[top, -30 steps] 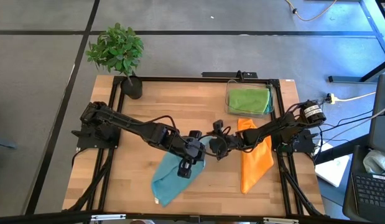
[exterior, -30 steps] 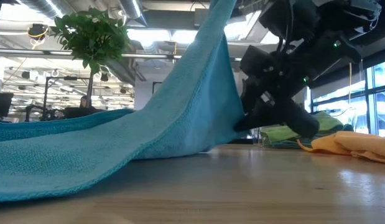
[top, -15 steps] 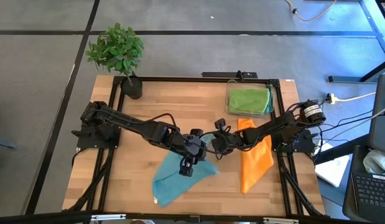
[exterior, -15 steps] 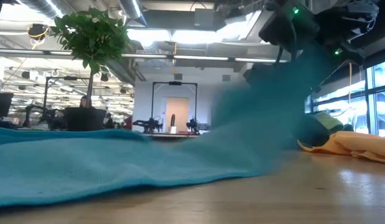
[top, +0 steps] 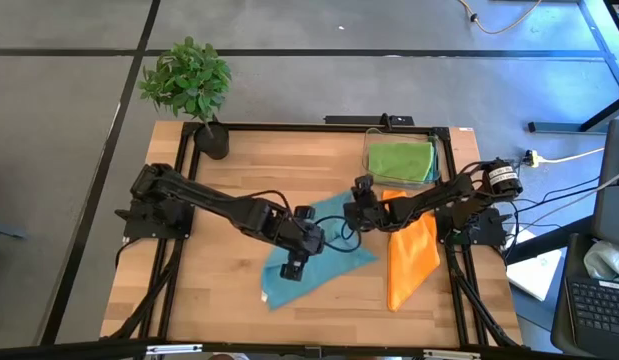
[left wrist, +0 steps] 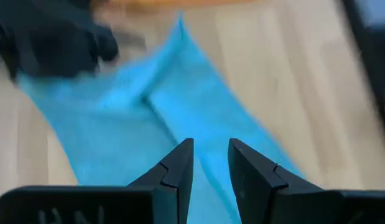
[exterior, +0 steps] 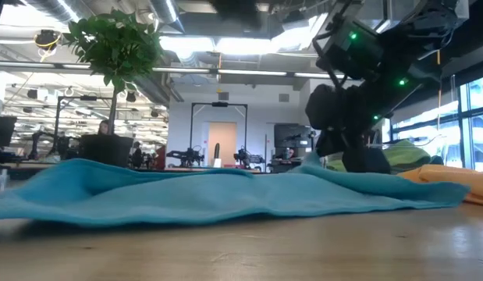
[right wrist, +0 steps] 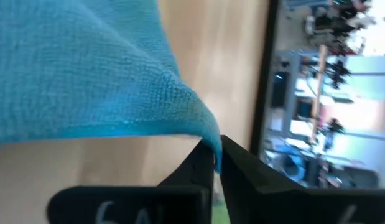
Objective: Fold microfiber towels
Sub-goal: Fold the light blue microfiber towel
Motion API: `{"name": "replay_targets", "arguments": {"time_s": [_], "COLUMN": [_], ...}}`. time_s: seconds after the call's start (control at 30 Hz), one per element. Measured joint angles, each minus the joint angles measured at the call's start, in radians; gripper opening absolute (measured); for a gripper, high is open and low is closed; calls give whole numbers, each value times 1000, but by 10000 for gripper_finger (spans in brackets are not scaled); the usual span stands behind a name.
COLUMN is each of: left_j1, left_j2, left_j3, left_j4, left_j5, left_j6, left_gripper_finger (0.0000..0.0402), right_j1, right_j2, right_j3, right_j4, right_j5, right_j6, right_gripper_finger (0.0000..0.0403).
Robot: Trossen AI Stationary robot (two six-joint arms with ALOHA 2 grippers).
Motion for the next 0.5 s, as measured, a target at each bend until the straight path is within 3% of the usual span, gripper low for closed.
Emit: {"name": "replay_targets", "arguments": {"time_s": [0.23,0.5], "left_j1": [0,22], "left_j2": [1,1], "left_j3": [-197,-434], "left_j4": [-10,192], "left_j5": [-5,-8], "left_j6": [-53,-90], "left_gripper_finger": [93,93], "right_j1": [7,41], "right_j2": [0,-27], "right_j3": [0,0], "right_j4": [48,90], "right_j5": [105,209], "right_j6": [-1,1], "right_gripper_finger": [72,94]}}
